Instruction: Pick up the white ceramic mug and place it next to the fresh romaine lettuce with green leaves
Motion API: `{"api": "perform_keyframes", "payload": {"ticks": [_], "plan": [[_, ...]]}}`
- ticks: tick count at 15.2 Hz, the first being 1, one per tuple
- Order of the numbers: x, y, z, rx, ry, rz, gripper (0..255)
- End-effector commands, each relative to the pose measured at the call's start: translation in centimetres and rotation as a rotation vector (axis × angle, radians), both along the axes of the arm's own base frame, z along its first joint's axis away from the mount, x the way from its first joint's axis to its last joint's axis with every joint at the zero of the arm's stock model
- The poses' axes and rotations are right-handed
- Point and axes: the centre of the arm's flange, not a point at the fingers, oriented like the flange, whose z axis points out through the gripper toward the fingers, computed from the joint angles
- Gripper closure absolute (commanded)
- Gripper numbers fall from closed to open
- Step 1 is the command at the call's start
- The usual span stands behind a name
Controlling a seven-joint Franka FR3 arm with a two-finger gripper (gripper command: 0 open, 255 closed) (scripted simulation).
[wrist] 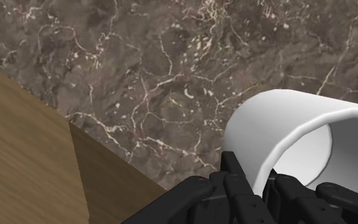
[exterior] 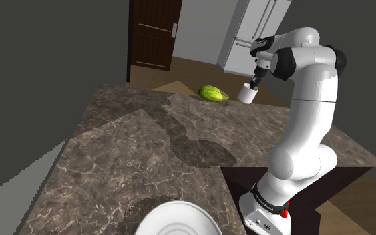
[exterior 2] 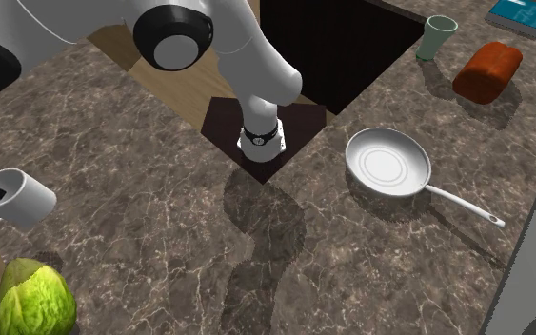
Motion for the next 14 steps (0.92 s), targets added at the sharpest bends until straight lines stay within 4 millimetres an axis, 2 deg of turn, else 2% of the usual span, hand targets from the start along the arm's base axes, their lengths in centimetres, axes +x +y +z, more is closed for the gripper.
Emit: {"api": "perform_keyframes", "payload": {"ticks": [1,13,14], "plan": [[0.0,0.0,-1.0,-0.001,0.000,0.000,255],[0.0,0.0,-7.7,-0.001,0.000,0.000,255],[0.0,0.0,-7.7,-0.001,0.000,0.000,255]]}}
